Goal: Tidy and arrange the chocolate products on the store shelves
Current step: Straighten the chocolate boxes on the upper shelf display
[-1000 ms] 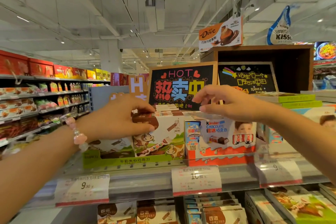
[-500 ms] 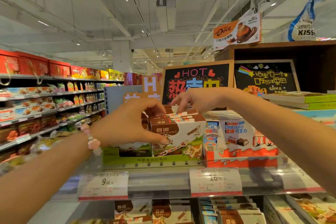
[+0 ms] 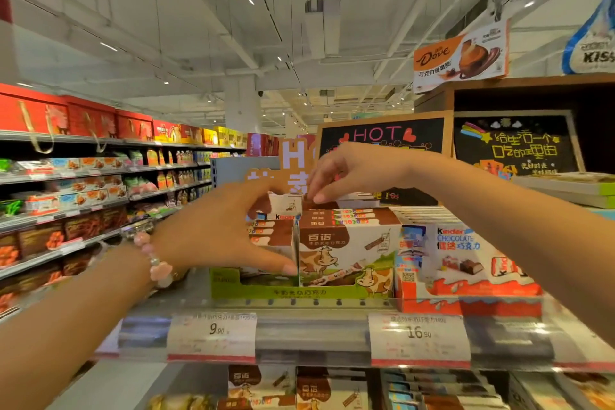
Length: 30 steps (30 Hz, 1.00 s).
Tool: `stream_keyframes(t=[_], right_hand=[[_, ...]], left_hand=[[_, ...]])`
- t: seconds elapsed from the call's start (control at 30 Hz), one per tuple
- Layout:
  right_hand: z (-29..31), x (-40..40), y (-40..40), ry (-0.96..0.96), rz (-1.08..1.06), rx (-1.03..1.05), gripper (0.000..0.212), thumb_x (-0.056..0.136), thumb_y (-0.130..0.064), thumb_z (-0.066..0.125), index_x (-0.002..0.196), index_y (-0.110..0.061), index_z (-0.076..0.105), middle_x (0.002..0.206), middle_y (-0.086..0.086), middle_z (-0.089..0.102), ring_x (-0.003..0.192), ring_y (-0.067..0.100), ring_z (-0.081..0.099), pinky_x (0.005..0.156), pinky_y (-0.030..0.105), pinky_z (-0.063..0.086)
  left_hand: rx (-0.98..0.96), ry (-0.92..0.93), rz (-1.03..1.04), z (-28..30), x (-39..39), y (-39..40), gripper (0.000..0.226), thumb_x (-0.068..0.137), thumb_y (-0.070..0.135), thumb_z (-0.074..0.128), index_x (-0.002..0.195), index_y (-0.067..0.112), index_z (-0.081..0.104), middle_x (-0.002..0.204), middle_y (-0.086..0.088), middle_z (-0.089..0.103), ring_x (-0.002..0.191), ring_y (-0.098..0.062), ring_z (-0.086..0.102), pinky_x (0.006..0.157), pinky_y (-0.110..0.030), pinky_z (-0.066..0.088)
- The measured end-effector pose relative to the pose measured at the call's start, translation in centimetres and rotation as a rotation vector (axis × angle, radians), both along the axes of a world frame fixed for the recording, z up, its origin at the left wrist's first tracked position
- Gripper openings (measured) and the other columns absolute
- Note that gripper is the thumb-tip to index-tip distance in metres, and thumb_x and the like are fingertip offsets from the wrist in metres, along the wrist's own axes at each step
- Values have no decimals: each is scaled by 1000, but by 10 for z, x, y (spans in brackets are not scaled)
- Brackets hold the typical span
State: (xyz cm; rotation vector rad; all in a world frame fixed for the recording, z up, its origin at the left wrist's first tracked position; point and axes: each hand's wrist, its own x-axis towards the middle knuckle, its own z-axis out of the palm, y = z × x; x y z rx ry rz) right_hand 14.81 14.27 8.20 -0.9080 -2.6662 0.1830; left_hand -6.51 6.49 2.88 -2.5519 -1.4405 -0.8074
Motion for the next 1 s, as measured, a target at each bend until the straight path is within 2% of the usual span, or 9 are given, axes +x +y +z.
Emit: stream_keyframes(t=[0.13, 0.2, 0.33, 0.47, 0.6, 0.7, 0.83, 0.93, 1.0], right_hand=[[7, -32, 2, -146, -39, 15, 24, 90, -27, 61, 112, -18, 66, 99, -14, 62, 88, -2, 56, 77, 13, 41], [6, -47, 8, -234, -66, 68, 27, 91, -28, 59, 115, -17, 64, 104, -9, 61, 92, 2, 55, 76, 13, 40], [5, -70, 19, -357, -175, 59, 29, 92, -34, 58, 113, -16, 65, 109, -3, 63, 103, 15, 58, 86, 26, 48], [-1, -82, 18, -425, -200, 95, 26, 91, -30, 59, 108, -13, 69, 106, 0, 65, 97, 16, 58, 79, 26, 47], [-8, -84, 13, -480, -224, 120, 29, 96, -25, 51, 115, -8, 65, 99, 0, 60, 87, 13, 52, 64, 20, 39], [-8, -81, 11, -452, -222, 108, 26, 97, -18, 48, 113, -8, 65, 93, -3, 56, 79, 9, 50, 58, 15, 34], [0, -70, 7, -318, -237, 127, 24, 95, -22, 51, 81, -8, 64, 74, -2, 53, 65, 11, 45, 59, 23, 33], [8, -60, 3, -98, -257, 160, 27, 94, -25, 54, 92, -1, 66, 79, 4, 56, 70, 15, 47, 58, 25, 34], [15, -53, 1, 113, -299, 221, 26, 94, -21, 54, 98, 2, 65, 82, 12, 58, 73, 19, 49, 60, 28, 35]], left_hand=[[-16, 87, 145, -1, -14, 4, 89, 40, 80, 68, 115, 37, 46, 104, 22, 53, 89, 3, 55, 80, -25, 50], [-48, 64, 159, -2, -15, 4, 76, 49, 69, 75, 111, 33, 50, 99, 21, 55, 85, 1, 56, 78, -26, 51], [-115, -25, 134, -7, -16, 7, 56, 55, 57, 79, 98, 31, 54, 89, 15, 62, 74, -2, 61, 69, -25, 53], [-86, -52, 147, -9, -17, 8, 51, 52, 58, 79, 82, 24, 56, 82, 8, 65, 72, -8, 62, 70, -34, 54], [-51, -68, 140, -7, -16, 6, 49, 51, 57, 80, 77, 20, 62, 74, 5, 64, 65, -8, 59, 63, -31, 50], [-76, -99, 118, -1, -17, 10, 47, 51, 56, 81, 75, 18, 68, 69, 1, 66, 59, -13, 59, 58, -33, 45], [-145, -134, 83, 9, -18, 21, 54, 48, 55, 78, 82, 14, 71, 78, -6, 71, 71, -24, 67, 66, -41, 54], [-106, -113, 81, 8, -17, 33, 46, 57, 47, 82, 89, 17, 69, 88, -1, 71, 78, -17, 66, 75, -40, 55], [-49, -110, 107, 4, -15, 40, 48, 61, 44, 81, 96, 16, 64, 96, 1, 66, 84, -15, 63, 74, -31, 53]])
